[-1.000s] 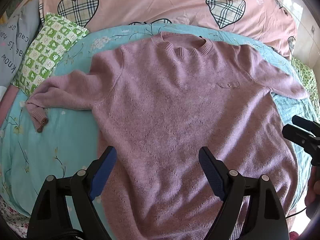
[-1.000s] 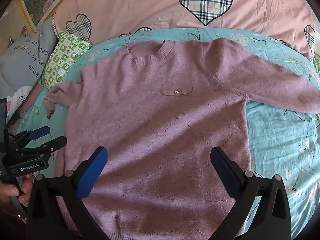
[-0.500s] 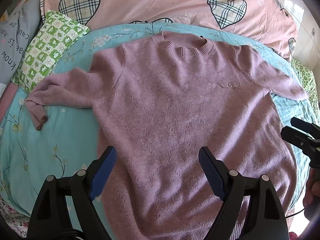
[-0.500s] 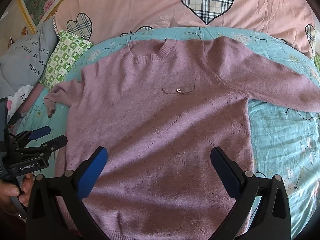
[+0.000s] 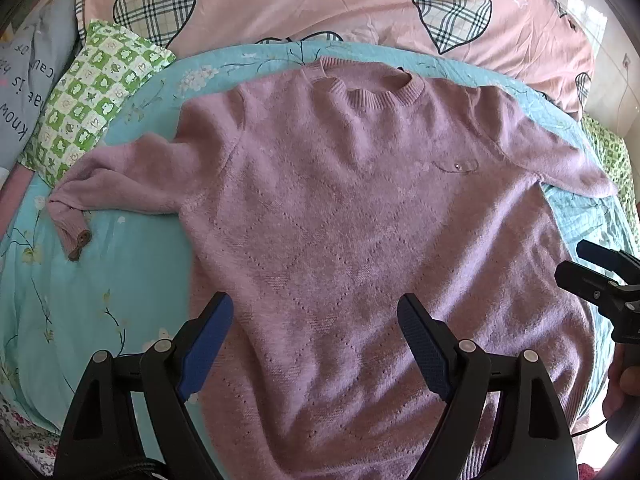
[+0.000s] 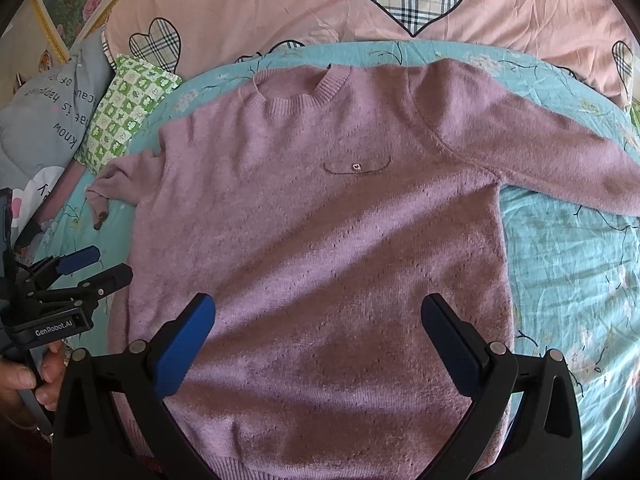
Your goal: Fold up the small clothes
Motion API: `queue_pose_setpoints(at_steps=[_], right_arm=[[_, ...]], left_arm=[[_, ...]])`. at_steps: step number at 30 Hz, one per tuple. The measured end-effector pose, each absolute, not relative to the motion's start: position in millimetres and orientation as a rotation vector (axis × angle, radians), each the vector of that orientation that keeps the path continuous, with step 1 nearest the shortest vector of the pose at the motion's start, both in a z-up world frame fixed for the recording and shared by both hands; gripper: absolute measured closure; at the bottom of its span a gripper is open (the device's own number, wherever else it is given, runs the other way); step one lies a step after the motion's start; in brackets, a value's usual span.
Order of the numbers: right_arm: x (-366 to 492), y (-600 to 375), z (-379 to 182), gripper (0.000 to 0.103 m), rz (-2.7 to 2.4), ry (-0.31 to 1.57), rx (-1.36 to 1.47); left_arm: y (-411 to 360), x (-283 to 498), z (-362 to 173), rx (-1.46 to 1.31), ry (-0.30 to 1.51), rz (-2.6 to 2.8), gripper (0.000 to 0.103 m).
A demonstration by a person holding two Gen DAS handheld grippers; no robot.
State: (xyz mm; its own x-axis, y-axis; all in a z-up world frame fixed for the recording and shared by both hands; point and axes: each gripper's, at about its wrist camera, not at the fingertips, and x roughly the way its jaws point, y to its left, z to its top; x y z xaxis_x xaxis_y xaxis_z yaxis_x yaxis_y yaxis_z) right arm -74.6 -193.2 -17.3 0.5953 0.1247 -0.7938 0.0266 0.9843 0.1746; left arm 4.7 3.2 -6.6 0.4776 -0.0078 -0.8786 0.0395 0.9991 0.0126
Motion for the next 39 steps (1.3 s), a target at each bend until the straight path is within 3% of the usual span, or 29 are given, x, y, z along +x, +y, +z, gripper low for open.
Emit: queue_pose_setpoints(at_steps=[26,39], right_arm=[[-68,-212,-34,0.001,0.041,0.973,0.232],[-93,-371,-22,0.001,-0.259,0.872,0.429]], left_arm=[[2,18,-31,-0.004,1.14,-0.036,0.018],[-4,65,-33,-0.011,1.143,0.008,0.018]])
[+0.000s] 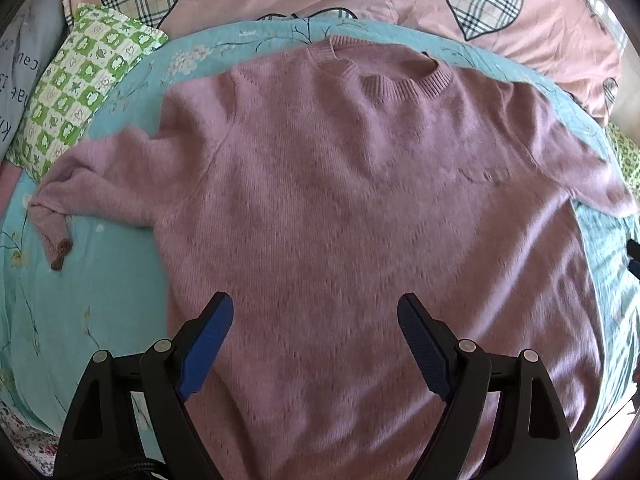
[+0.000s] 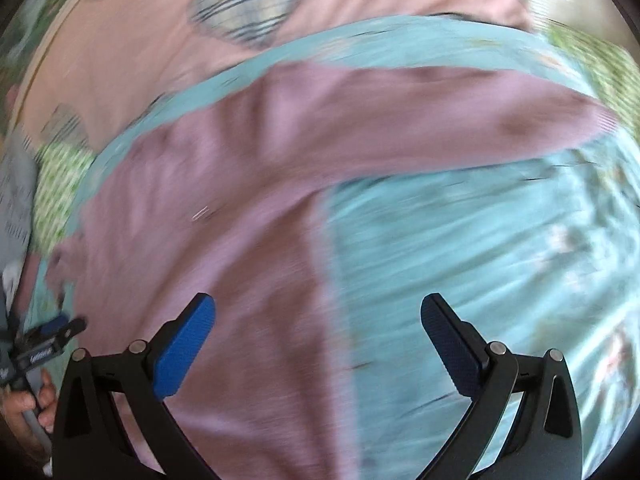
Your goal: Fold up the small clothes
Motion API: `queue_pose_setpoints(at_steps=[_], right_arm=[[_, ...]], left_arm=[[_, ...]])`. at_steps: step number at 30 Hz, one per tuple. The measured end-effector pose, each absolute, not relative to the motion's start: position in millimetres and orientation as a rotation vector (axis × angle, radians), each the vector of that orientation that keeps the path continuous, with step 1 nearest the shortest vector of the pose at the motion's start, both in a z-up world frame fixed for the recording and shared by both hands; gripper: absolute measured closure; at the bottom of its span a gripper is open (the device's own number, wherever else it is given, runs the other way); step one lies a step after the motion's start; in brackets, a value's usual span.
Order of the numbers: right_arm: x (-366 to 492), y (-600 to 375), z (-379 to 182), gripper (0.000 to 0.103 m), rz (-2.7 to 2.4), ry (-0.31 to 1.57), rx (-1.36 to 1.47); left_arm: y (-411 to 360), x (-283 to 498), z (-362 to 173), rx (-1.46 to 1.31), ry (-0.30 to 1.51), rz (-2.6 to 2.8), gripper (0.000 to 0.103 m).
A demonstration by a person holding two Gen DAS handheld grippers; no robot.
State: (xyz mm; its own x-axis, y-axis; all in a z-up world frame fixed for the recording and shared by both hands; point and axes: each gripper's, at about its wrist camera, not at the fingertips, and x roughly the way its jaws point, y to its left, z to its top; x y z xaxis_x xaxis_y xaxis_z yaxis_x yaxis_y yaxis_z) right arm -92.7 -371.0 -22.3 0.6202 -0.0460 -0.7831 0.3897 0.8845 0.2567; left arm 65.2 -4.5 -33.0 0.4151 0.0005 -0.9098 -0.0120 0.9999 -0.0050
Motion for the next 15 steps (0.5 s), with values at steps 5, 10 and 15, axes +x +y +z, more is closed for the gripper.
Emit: queue_pose_setpoints(at_steps=[5,10,15], right_arm=[[-112,-474,-15,0.001,-0.437,0.769,0.593],[-118,-565,-22,0.01,-0.573,0.69,0.736],[-111,-635,-32,0.026,-0.646,0.61,0.858]], left_arm=[[-8,95,-30,-0.031,1.113,0.016,0.018],[-18,123,-37,-0.009,1.123,0.064,0.018],[-27,141,-45,-0.035,1.144,0.114,0.018]])
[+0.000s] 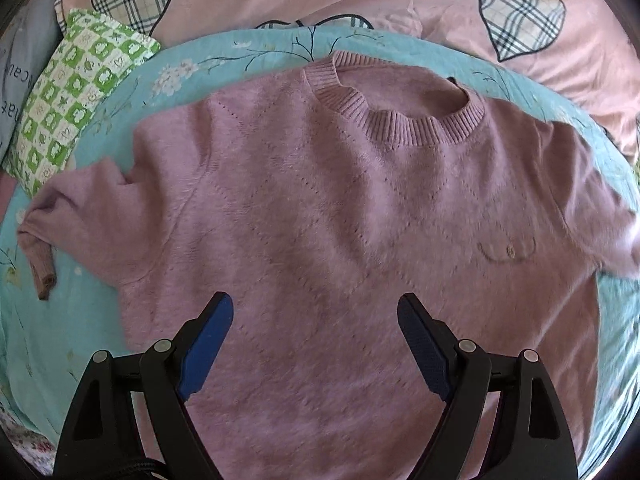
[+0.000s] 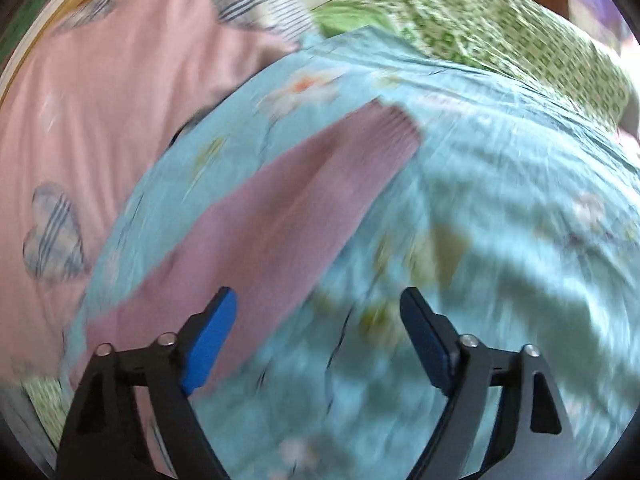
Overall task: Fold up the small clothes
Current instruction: 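Grasp the sweater sleeve cuff with the right gripper and lift it, then grasp the other sleeve cuff with the left gripper while the right gripper folds its sleeve across the body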
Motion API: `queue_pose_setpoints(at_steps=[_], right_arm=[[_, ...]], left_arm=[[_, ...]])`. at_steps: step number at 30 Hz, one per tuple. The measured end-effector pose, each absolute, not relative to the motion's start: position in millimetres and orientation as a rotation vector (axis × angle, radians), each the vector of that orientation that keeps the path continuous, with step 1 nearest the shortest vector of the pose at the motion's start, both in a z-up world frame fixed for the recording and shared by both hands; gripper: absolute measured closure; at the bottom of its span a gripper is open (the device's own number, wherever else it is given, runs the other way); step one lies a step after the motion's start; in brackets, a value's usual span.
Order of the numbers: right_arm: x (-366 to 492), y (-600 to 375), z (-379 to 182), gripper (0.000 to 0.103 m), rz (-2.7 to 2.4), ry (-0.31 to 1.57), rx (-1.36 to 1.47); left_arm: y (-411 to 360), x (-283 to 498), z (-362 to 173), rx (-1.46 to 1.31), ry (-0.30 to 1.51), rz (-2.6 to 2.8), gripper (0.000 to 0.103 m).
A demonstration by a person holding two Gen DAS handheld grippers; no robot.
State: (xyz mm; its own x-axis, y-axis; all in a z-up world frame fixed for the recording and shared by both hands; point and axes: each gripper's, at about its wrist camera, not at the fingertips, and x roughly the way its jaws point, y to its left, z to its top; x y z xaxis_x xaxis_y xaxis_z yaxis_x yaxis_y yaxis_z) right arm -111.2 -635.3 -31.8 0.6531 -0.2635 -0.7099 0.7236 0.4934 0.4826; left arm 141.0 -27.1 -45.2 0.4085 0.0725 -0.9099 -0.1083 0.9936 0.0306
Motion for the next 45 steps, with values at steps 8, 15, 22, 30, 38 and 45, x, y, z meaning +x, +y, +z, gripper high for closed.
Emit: queue_pose_setpoints(at_steps=[8,15,22,30,38,45], right_arm=[[-99,-686,-41,0.09,-0.573,0.532,0.993],[-89,-595,11,0.091,-0.31,0.456,0.888],[-31,-434,11,0.091,0.054,0.549,0.881],[57,-255,-8,0.091,0.36,0.704,0.84],[115,-125,-36,0.088,0.556,0.89,0.767],[110,-123,-58,0.055,0.487,0.991,0.757]], left_arm=[[-43,148,-59,0.006,1.16,0.122,0.018],[-31,151,-66,-0.02,1.176,0.077,0.018],[-1,142,-56,-0.036,1.16,0.017,0.018],[56,116,-45,-0.116,1.143,-0.054,0.018],[89,99,-42,-0.172,1.133,-0.127,0.018],[95,123,-58,-0.263,1.183,-0.149,0.018]])
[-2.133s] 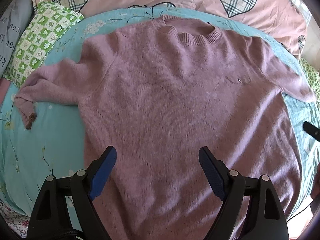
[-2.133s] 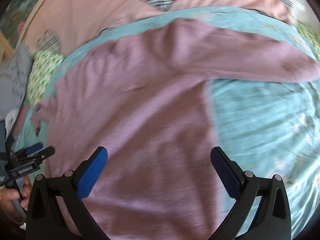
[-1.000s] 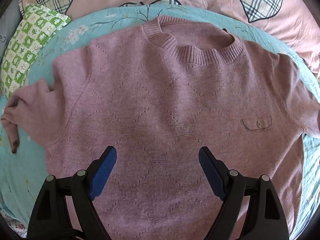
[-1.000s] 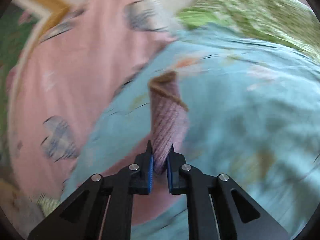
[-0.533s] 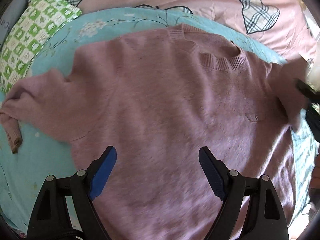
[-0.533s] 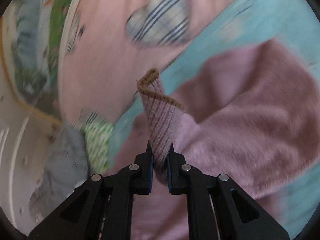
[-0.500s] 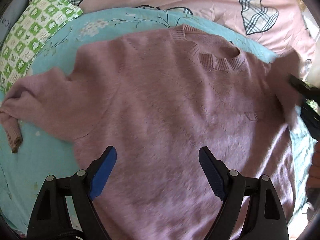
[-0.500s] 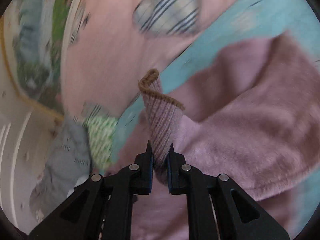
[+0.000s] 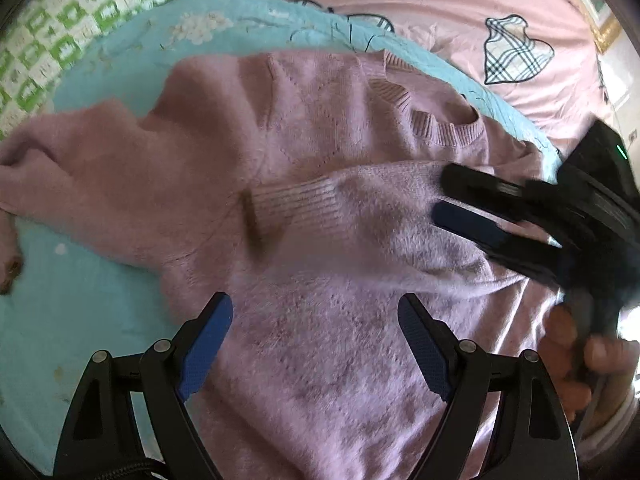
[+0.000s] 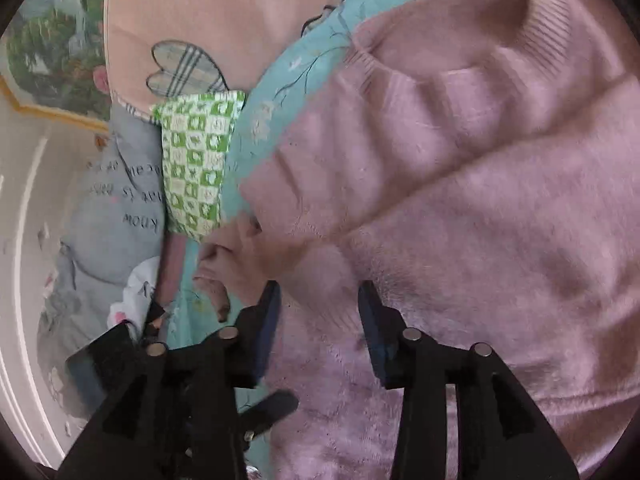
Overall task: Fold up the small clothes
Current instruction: 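Grasp the other sleeve cuff with the left gripper while the right gripper folds its sleeve across the body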
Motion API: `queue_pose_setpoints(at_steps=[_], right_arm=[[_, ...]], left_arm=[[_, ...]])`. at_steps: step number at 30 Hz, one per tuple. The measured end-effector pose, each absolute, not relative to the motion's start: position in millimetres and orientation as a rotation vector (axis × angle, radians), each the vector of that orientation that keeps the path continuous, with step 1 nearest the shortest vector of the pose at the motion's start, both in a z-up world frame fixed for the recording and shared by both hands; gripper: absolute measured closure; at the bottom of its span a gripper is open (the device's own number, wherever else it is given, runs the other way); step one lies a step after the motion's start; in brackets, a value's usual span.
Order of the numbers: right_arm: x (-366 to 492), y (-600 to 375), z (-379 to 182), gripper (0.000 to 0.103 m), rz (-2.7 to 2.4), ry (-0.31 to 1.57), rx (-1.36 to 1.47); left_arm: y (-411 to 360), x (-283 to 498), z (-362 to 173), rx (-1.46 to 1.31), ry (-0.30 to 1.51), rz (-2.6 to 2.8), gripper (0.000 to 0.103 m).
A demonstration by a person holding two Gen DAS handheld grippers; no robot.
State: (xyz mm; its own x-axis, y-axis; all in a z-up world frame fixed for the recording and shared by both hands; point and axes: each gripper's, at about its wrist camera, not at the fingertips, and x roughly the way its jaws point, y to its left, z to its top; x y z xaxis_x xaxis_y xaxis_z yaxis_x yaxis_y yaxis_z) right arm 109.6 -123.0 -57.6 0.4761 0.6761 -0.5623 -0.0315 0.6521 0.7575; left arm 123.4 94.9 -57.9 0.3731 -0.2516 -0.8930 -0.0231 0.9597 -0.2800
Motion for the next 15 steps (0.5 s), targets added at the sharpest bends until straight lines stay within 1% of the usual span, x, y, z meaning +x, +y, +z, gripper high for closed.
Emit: queue_pose_setpoints(at_steps=[7,8,10,11,12,15], right_arm=[[52,-191,-35,0.055,0.378,0.881,0.793],[44,-200,-34,0.055,0.359,0.873,0.794],[30,-215,-33,0.055,0.312,0.857,0.794],[23,-223,-32,0.055,0.291,0.849,0.797],[20,-227,-32,0.055,0.273,0.841,0.799],[3,-248,-32,0.055,0.215,0.817,0.798]], left_arm=[[83,168,-86,-0.312,1.266,-0.141,0.018],[83,169,-88,-0.322,1.264,-0.14,0.02],[78,171,-87,-0.325,1.216,-0.149,0.041],[75,170,-85,-0.327,1.197,-0.186,0.083],[71,169,-80,-0.318,1.19,-0.211,0.096],[79,153,-46,-0.304,1.017,-0.196,0.097]])
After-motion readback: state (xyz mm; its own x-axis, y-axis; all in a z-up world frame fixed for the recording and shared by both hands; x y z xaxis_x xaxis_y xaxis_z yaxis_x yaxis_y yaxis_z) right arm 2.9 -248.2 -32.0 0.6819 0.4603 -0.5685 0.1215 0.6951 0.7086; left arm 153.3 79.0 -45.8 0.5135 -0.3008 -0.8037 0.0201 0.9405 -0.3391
